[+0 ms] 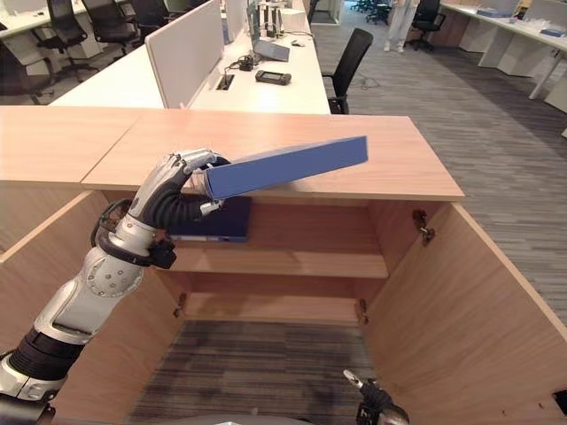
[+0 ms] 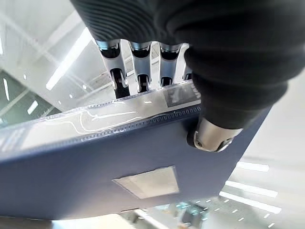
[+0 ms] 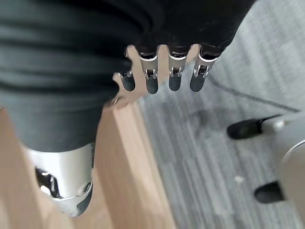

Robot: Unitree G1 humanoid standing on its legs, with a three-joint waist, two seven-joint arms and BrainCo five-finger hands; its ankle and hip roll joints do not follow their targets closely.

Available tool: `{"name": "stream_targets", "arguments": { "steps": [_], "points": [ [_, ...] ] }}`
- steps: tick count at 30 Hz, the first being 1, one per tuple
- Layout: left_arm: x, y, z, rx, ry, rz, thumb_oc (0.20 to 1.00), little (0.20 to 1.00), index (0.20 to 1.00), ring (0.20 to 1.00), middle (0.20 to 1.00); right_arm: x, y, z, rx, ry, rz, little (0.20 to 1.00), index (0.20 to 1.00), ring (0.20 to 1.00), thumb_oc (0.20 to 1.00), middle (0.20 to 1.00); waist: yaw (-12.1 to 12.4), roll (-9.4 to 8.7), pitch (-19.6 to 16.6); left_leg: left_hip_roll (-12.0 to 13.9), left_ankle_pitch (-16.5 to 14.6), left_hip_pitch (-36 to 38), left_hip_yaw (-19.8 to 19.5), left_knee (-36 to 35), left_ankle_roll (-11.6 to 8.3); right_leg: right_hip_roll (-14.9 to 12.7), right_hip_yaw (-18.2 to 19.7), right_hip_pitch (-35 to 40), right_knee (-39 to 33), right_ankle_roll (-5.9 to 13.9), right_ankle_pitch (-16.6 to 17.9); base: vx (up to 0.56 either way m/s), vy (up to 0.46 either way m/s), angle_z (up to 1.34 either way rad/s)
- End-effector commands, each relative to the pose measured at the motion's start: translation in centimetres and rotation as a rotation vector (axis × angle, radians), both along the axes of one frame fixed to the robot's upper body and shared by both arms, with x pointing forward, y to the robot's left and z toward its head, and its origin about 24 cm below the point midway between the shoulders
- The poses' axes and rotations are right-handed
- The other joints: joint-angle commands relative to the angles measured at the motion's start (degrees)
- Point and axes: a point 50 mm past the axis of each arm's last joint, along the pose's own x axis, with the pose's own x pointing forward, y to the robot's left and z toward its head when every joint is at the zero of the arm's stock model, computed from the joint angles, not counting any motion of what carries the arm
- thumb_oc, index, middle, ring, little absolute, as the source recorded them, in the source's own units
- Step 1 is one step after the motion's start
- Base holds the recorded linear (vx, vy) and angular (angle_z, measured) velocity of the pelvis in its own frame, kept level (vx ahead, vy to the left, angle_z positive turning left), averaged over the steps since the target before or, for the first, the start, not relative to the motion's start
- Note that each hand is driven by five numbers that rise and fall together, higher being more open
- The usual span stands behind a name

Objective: Put the empty folder in the office cabinet

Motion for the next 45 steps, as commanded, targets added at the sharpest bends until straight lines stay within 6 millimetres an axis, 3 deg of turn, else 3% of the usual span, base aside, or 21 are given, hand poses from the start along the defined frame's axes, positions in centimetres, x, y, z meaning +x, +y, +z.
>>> {"name": "stream_targets", "arguments": {
  "steps": [1, 9, 16, 20, 21, 24, 30, 31, 32, 33, 38, 45],
  "points": [
    [0.5, 0.8, -1.8, -0.203, 0.246, -0.113, 0.200, 0.200, 0.200, 0.200, 0.200, 2.0, 0.0, 0.7, 0.008, -0.073, 0.013, 1.000, 1.000, 1.000, 1.000, 1.000, -0.8, -3.25, 0.0, -0.3, -5.6, 1.4, -0.7, 0.7, -0.87, -4.0, -3.8, -0.8, 0.4, 6.33, 1.3, -0.01, -0.007, 0.11],
    [-0.2, 0.7, 0.3, -0.397, 0.248, -0.258, 0.200, 0.200, 0.200, 0.200, 0.200, 1.8, 0.3, 0.4, 0.018, -0.056, 0.034, 1.000, 1.000, 1.000, 1.000, 1.000, -0.1, -3.21, 0.0, -0.3, -5.4, 1.2, -1.4, 0.7, -1.08, -4.0, -4.4, -0.4, 0.4, 6.09, 1.1, -0.01, -0.002, 0.03],
    [-0.3, 0.7, 0.3, -0.468, 0.284, -0.299, 0.200, 0.200, 0.200, 0.200, 0.200, 1.2, 0.2, 0.2, 0.022, -0.043, 0.013, 1.000, 1.000, 1.000, 1.000, 1.000, 0.1, -3.24, -0.1, -0.3, -5.3, 1.3, -1.8, 0.7, -1.12, -4.1, -4.6, -0.2, 0.4, 5.88, 1.0, 0.00, -0.002, 0.02],
    [-0.6, 1.5, -0.2, -0.473, 0.289, -0.260, 0.200, 0.200, 0.200, 0.200, 0.200, 2.5, -0.1, 1.2, 0.028, -0.137, -0.038, 1.000, 1.000, 1.000, 1.000, 1.000, 0.1, -3.21, -0.1, -0.2, -5.4, 1.4, -1.8, 0.7, -1.11, -4.1, -4.7, -0.1, 0.4, 5.86, 0.9, 0.00, 0.000, 0.00],
    [-0.6, 2.3, -0.9, -0.474, 0.302, -0.207, 0.200, 0.200, 0.200, 0.200, 0.200, 4.6, -0.4, 3.0, 0.053, -0.286, -0.068, 1.000, 1.000, 1.000, 1.000, 1.000, -0.2, -3.05, 0.1, -0.2, -5.4, 1.4, -1.7, 0.7, -1.06, -4.1, -4.6, -0.2, 0.4, 5.87, 1.0, 0.00, 0.000, 0.00],
    [-0.7, 3.0, -1.5, -0.452, 0.310, -0.157, 0.200, 0.200, 0.200, 0.200, 0.200, 6.9, 0.1, 6.0, 0.094, -0.484, -0.011, 1.000, 1.000, 1.000, 1.000, 1.000, -0.4, -3.08, 0.2, -0.2, -5.4, 1.4, -1.5, 0.7, -1.00, -4.2, -4.5, -0.4, 0.4, 5.84, 1.0, 0.00, 0.000, 0.00],
    [-0.7, 3.2, -3.0, -0.402, 0.336, -0.084, 0.200, 0.200, 0.200, 0.200, 0.200, 10.3, 2.5, 12.9, 0.186, -0.838, 0.154, 1.000, 1.000, 1.000, 1.000, 1.000, -0.7, -2.96, 0.2, -0.1, -5.4, 1.3, -1.1, 0.7, -0.95, -4.2, -4.3, -0.7, 0.4, 5.77, 1.0, 0.00, 0.000, 0.00],
    [-0.7, 3.2, -3.0, -0.403, 0.336, -0.084, 0.200, 0.200, 0.200, 0.200, 0.200, 10.3, 2.5, 12.9, 0.186, -0.837, 0.154, 1.000, 1.000, 1.000, 1.000, 1.000, -0.7, -2.94, 0.2, -0.1, -5.4, 1.3, -1.1, 0.7, -0.95, -4.2, -4.3, -0.7, 0.4, 5.77, 1.0, -0.01, -0.005, -0.06],
    [-0.5, 3.4, -3.4, -0.371, 0.337, -0.042, 0.200, 0.200, 0.200, 0.200, 0.200, 11.3, 3.7, 15.6, 0.216, -0.953, 0.236, 1.000, 1.000, 1.000, 1.000, 1.000, -0.6, -2.92, 0.0, 0.0, -5.3, 1.3, -1.0, 0.7, -0.91, -4.2, -4.2, -0.8, 0.4, 5.70, 0.9, -0.01, -0.010, -0.05],
    [-0.3, 3.5, -3.3, -0.353, 0.321, -0.022, 0.200, 0.200, 0.200, 0.200, 0.200, 11.6, 4.3, 16.7, 0.234, -0.997, 0.289, 1.000, 1.000, 1.000, 1.000, 1.000, -0.5, -2.97, -0.1, 0.0, -5.3, 1.2, -0.9, 0.7, -0.94, -4.2, -4.3, -0.8, 0.4, 5.67, 0.9, -0.01, -0.010, -0.04],
    [-0.1, 4.3, -2.5, -0.335, 0.250, 0.044, 0.200, 0.200, 0.200, 0.200, 0.200, 11.6, 5.1, 18.1, 0.266, -1.051, 0.381, 1.000, 1.000, 1.000, 1.000, 1.000, -0.4, -3.08, -0.5, 0.2, -5.2, 1.1, -0.8, 0.7, -1.10, -4.1, -4.5, -0.9, 0.4, 5.66, 0.8, 0.00, 0.000, 0.00],
    [0.9, 5.1, -1.5, -0.248, 0.106, 0.209, 0.200, 0.200, 0.200, 0.200, 0.200, 11.6, 6.5, 18.4, 0.311, -1.056, 0.494, 1.000, 1.000, 1.000, 1.000, 1.000, -0.3, -3.21, -1.0, 0.4, -5.1, 1.2, -0.6, 0.7, -1.38, -4.1, -4.5, -0.9, 0.4, 5.66, 0.6, 0.00, 0.000, 0.00]
  ]
}}
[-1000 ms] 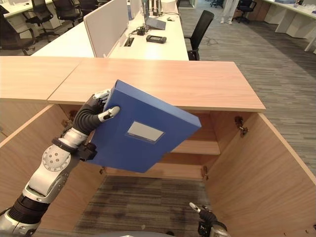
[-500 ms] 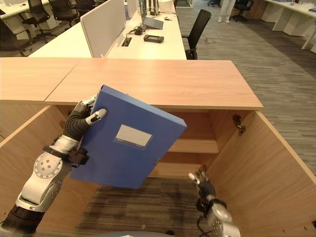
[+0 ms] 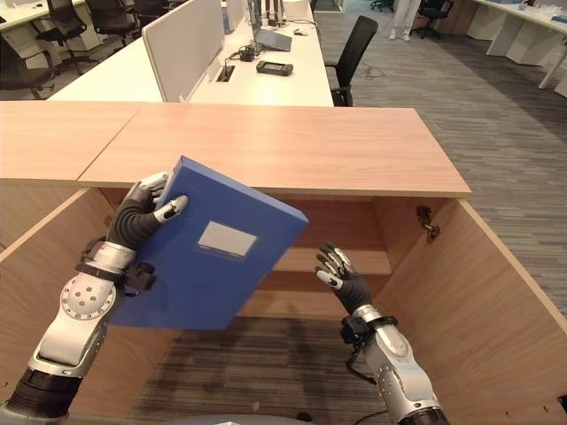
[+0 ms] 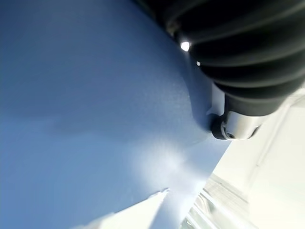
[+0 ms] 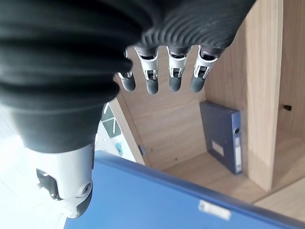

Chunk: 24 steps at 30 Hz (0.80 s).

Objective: Put the empty folder in the office cabinet

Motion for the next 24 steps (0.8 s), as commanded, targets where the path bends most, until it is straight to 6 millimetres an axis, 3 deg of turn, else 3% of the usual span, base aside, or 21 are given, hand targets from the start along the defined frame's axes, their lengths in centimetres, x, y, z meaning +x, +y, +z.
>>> {"name": "stream_targets", "arguments": {
  "steps": [1, 6, 16, 24],
  "points": [
    [1.2, 0.3, 3.4, 0.093, -0.216, 0.081, 0.200, 0.200, 0.200, 0.200, 0.200, 1.3, 1.4, 2.6, 0.042, -0.141, 0.097, 1.000, 1.000, 1.000, 1.000, 1.000, 0.1, -3.34, -2.2, 0.4, -5.5, 1.1, -0.2, 0.2, -1.67, -4.1, -4.0, -1.1, 0.4, 5.73, 1.1, 0.00, 0.000, 0.00],
    [1.8, 0.0, 3.9, 0.201, -0.269, 0.123, 0.200, 0.200, 0.200, 0.200, 0.200, 1.3, 2.1, 2.8, 0.026, -0.149, 0.170, 1.000, 1.000, 1.000, 1.000, 1.000, -0.1, -3.45, -2.5, 0.6, -5.4, 0.9, 0.2, 0.2, -1.81, -4.1, -4.0, -1.2, 0.4, 5.89, 1.1, 0.00, 0.000, 0.00],
    [2.1, -2.2, 4.2, 0.112, -0.279, 0.023, 0.200, 0.200, 0.200, 0.200, 0.200, 1.8, 3.2, 1.9, 0.044, -0.112, 0.177, 1.000, 1.000, 1.000, 1.000, 1.000, -0.3, -3.45, -2.9, 0.7, -5.4, 0.9, 0.6, 0.2, -1.83, -4.1, -3.9, -1.3, 0.4, 5.88, 1.2, 0.00, 0.000, 0.00],
    [2.1, -3.5, 4.5, 0.020, -0.264, -0.080, 0.200, 0.200, 0.200, 0.200, 0.200, 2.8, 1.5, 0.6, -0.024, -0.066, 0.021, 1.000, 1.000, 1.000, 1.000, 1.000, -0.5, -3.27, -3.1, 0.7, -5.5, 1.1, 0.3, 0.2, -1.71, -4.1, -4.0, -1.3, 0.4, 5.78, 1.2, 0.00, 0.000, 0.00]
  ]
}}
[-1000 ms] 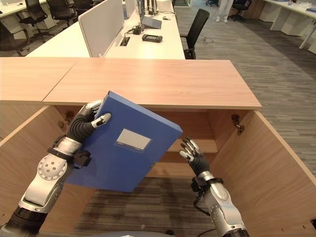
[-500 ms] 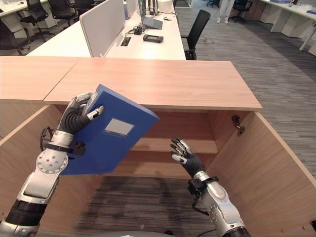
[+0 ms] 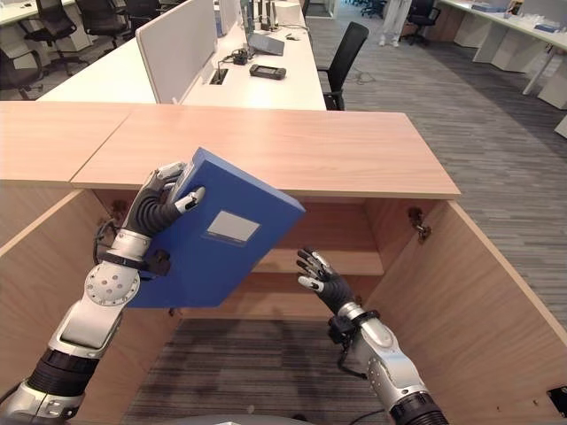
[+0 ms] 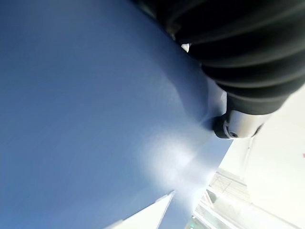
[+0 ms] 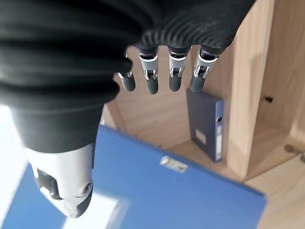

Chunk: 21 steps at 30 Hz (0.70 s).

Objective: Put the empty folder in the office cabinet

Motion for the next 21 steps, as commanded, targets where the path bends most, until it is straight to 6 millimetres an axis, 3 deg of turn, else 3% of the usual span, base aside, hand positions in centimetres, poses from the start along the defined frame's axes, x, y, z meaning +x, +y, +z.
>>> {"name": "stream_targets", "arguments": {
  "steps": [1, 13, 18, 21],
  "points": [
    [0.5, -1.1, 3.4, -0.083, -0.147, -0.106, 0.200, 0.200, 0.200, 0.200, 0.200, 1.9, -0.2, 1.9, 0.018, -0.124, -0.114, 1.000, 1.000, 1.000, 1.000, 1.000, 0.7, -2.13, -2.3, 0.7, -5.5, 1.2, -0.6, 0.2, -1.67, -4.1, -4.4, -0.9, 0.4, 5.74, 1.2, 0.00, 0.000, 0.00],
    [-0.1, -0.8, 3.8, -0.113, -0.150, -0.137, 0.200, 0.200, 0.200, 0.200, 0.200, 2.6, -1.9, 1.7, -0.039, -0.111, -0.240, 1.000, 1.000, 1.000, 1.000, 1.000, 1.1, -2.04, -2.2, 0.6, -5.5, 1.2, -1.1, 0.2, -1.66, -4.0, -4.9, -0.6, 0.4, 5.63, 1.1, 0.00, -0.001, 0.01],
    [0.0, -1.2, 3.7, -0.114, -0.142, -0.155, 0.200, 0.200, 0.200, 0.200, 0.200, 3.0, -1.1, 2.5, -0.010, -0.145, -0.209, 1.000, 1.000, 1.000, 1.000, 1.000, 1.2, -1.92, -1.9, 0.5, -5.4, 1.3, -1.2, 0.2, -1.63, -4.2, -5.1, -0.5, 0.4, 5.68, 1.2, 0.00, 0.000, 0.00],
    [0.4, -2.1, 3.3, -0.111, -0.114, -0.184, 0.200, 0.200, 0.200, 0.200, 0.200, 3.5, 0.5, 3.5, 0.008, -0.191, -0.131, 1.000, 1.000, 1.000, 1.000, 1.000, 1.2, -1.86, -1.9, 0.4, -5.4, 1.3, -1.0, 0.2, -1.60, -4.3, -5.0, -0.6, 0.4, 5.70, 1.4, 0.00, 0.000, 0.00]
  ]
}}
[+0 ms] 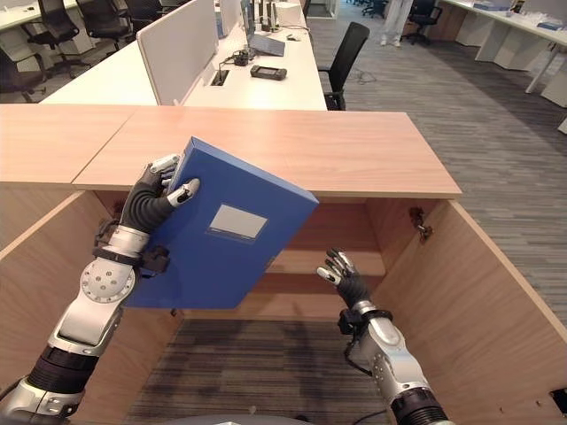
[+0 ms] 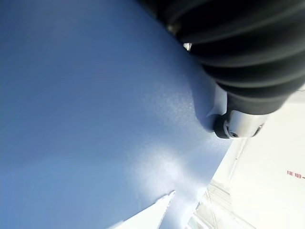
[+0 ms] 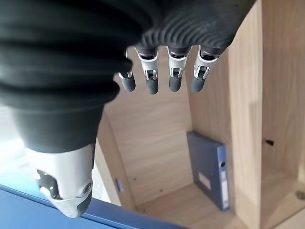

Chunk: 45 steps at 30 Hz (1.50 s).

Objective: Put the empty folder in the office cabinet

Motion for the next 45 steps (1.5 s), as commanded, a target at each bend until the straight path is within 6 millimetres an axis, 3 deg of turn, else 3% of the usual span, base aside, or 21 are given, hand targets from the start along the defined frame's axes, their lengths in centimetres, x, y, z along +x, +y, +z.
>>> {"name": "stream_targets", "arguments": {
  "steps": [1, 5, 8, 13, 21, 31, 32, 33, 38, 43, 44, 45],
  "points": [
    [0.6, -2.0, 3.2, -0.022, -0.139, -0.110, 0.200, 0.200, 0.200, 0.200, 0.200, 2.4, 2.5, 4.0, 0.052, -0.216, 0.088, 1.000, 1.000, 1.000, 1.000, 1.000, 1.1, -2.37, -1.9, 0.4, -5.4, 1.1, -0.3, 0.2, -1.60, -4.3, -4.5, -1.0, 0.4, 5.71, 1.4, 0.00, 0.000, 0.00],
    [0.8, -2.6, 3.2, -0.025, -0.136, -0.132, 0.200, 0.200, 0.200, 0.200, 0.200, 2.6, 3.7, 4.7, 0.065, -0.245, 0.147, 1.000, 1.000, 1.000, 1.000, 1.000, 1.0, -2.41, -1.9, 0.4, -5.4, 1.1, -0.2, 0.2, -1.58, -4.3, -4.4, -1.0, 0.4, 5.70, 1.4, 0.00, 0.000, 0.00],
    [1.0, -3.8, 3.4, -0.031, -0.136, -0.177, 0.200, 0.200, 0.200, 0.200, 0.200, 2.9, 5.6, 6.4, 0.095, -0.311, 0.251, 1.000, 1.000, 1.000, 1.000, 1.000, 1.0, -2.47, -1.9, 0.5, -5.4, 1.1, -0.1, 0.2, -1.59, -4.3, -4.3, -1.1, 0.4, 5.68, 1.5, 0.00, 0.000, 0.00],
    [1.2, -4.5, 3.4, -0.033, -0.128, -0.210, 0.200, 0.200, 0.200, 0.200, 0.200, 3.0, 6.5, 7.6, 0.095, -0.360, 0.315, 1.000, 1.000, 1.000, 1.000, 1.000, 1.0, -2.53, -1.9, 0.6, -5.3, 1.1, 0.0, 0.2, -1.62, -4.3, -4.3, -1.1, 0.4, 5.66, 1.4, 0.00, 0.000, 0.00],
    [1.3, -5.6, 3.4, -0.087, -0.105, -0.274, 0.200, 0.200, 0.200, 0.200, 0.200, 3.4, 7.5, 8.0, 0.111, -0.372, 0.342, 1.000, 1.000, 1.000, 1.000, 1.000, 1.1, -2.63, -1.9, 0.6, -5.3, 1.2, -0.2, 0.2, -1.61, -4.1, -4.5, -0.9, 0.4, 5.57, 1.2, 0.00, 0.000, 0.00],
    [0.4, -7.2, 3.4, -0.278, -0.002, -0.485, 0.200, 0.200, 0.200, 0.200, 0.200, 3.6, 7.9, 7.4, 0.140, -0.343, 0.326, 1.000, 1.000, 1.000, 1.000, 1.000, 0.9, -2.50, -1.9, 0.7, -5.3, 1.1, -0.6, 0.2, -1.53, -4.2, -4.5, -0.8, 0.4, 5.40, 1.2, 0.00, 0.000, 0.00],
    [0.1, -7.4, 3.6, -0.296, 0.003, -0.520, 0.200, 0.200, 0.200, 0.200, 0.200, 3.5, 8.0, 7.3, 0.157, -0.340, 0.319, 0.470, 0.470, 0.470, 0.470, 0.470, 0.8, -2.41, -1.8, 0.7, -5.3, 1.2, -0.6, 0.2, -1.50, -4.1, -4.5, -0.8, 0.4, 5.38, 1.2, 0.00, 0.000, 0.00],
    [0.1, -7.4, 3.6, -0.305, 0.008, -0.532, 0.200, 0.200, 0.200, 0.200, 0.200, 3.4, 8.0, 7.2, 0.168, -0.336, 0.313, 0.200, 0.200, 0.200, 0.200, 0.200, 0.8, -2.38, -1.8, 0.7, -5.3, 1.2, -0.6, 0.2, -1.49, -4.1, -4.5, -0.7, 0.4, 5.35, 1.1, 0.00, 0.000, 0.00],
    [-0.1, -7.4, 3.2, -0.337, 0.044, -0.553, 0.200, 0.200, 0.200, 0.200, 0.200, 3.1, 7.8, 6.6, 0.215, -0.310, 0.260, 0.200, 0.200, 0.200, 0.200, 0.200, 0.5, -2.20, -1.8, 0.7, -5.4, 1.2, -0.5, 0.2, -1.51, -4.1, -4.4, -0.7, 0.4, 5.31, 1.1, 0.00, 0.000, 0.00],
    [0.1, -7.6, 1.5, -0.372, 0.163, -0.574, 0.200, 0.200, 0.200, 0.200, 0.200, 2.3, 7.9, 4.9, 0.276, -0.216, 0.228, 0.200, 0.200, 0.200, 0.200, 0.200, 0.2, -1.95, -1.7, 0.7, -5.3, 1.3, -0.4, 0.2, -1.56, -4.0, -4.4, -0.8, 0.4, 5.26, 1.2, 0.00, 0.000, 0.00],
    [0.3, -7.6, 1.0, -0.360, 0.198, -0.568, 0.495, 0.495, 0.495, 0.495, 0.495, 2.2, 7.8, 4.5, 0.306, -0.190, 0.207, 0.200, 0.200, 0.200, 0.200, 0.200, 0.2, -1.91, -1.7, 0.7, -5.3, 1.4, -0.4, 0.2, -1.56, -4.0, -4.3, -0.7, 0.4, 5.24, 1.2, 0.00, 0.000, 0.00],
    [0.4, -7.6, 0.7, -0.348, 0.218, -0.563, 0.718, 0.718, 0.718, 0.718, 0.718, 2.2, 7.7, 4.1, 0.327, -0.172, 0.187, 0.200, 0.200, 0.200, 0.200, 0.200, 0.2, -1.91, -1.6, 0.7, -5.3, 1.4, -0.4, 0.2, -1.58, -4.0, -4.4, -0.6, 0.4, 5.23, 1.2, 0.00, 0.000, 0.00]
  ]
}}
